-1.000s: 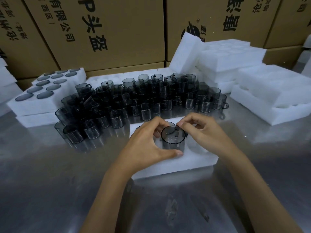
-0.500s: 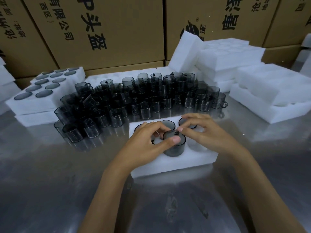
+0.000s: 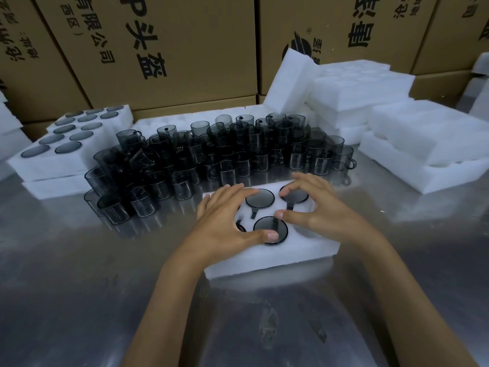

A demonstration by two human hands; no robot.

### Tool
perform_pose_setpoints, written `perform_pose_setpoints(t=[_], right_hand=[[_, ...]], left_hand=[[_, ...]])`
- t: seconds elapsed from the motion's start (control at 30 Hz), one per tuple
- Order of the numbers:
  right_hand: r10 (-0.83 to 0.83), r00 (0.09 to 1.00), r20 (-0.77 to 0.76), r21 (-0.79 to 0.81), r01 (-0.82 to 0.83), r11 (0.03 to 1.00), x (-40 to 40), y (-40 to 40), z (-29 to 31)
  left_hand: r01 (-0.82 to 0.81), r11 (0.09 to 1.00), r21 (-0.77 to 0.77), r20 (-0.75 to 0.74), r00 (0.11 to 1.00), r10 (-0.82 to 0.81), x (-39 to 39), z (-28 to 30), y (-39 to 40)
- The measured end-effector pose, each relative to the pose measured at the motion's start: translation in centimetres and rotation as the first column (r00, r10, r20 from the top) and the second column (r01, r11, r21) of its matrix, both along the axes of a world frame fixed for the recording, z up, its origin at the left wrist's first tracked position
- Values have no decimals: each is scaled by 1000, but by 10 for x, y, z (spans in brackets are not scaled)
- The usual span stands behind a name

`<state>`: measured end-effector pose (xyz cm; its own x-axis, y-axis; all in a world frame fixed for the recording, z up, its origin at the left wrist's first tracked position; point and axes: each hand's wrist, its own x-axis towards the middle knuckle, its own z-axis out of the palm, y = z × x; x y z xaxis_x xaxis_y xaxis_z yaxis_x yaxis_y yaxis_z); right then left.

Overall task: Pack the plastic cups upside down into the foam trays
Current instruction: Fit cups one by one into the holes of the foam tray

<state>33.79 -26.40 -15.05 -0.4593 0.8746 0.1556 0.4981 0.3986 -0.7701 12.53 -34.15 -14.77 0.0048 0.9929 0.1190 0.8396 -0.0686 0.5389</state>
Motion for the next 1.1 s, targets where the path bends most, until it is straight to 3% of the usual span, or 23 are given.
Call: perform_pose_setpoints(t=[0.17, 0.33, 0.7, 0.83, 0.93, 1.0, 1.1], right_hand=[[-7, 997, -77, -68, 2, 998, -3, -2, 0], [-46, 942, -332, -184, -17, 983, -1, -7, -1], [0, 892, -453, -123, -62, 990, -33, -12, -11], [-35, 954, -297, -119, 0, 993, -46, 12, -9], [-92, 984, -151, 24, 97, 995, -69, 47, 13], [-32, 999, 15, 132, 30, 991, -92, 64, 30], [85, 942, 324, 107, -126, 986, -132, 77, 38]], left_hand=[[19, 1000, 24, -9, 1000, -18, -1, -4, 0], [-43, 991, 130, -14, 999, 45, -4, -3, 2], [-160, 981, 106, -84, 982, 169, -18, -3, 3], [-144, 989, 23, -137, 980, 146, -24, -10, 4], [-117, 993, 17, -149, 982, 118, -27, -13, 6], [-92, 996, 12, -165, 982, 93, -28, -14, 7], [-57, 998, 15, -155, 986, 58, -31, -13, 9]])
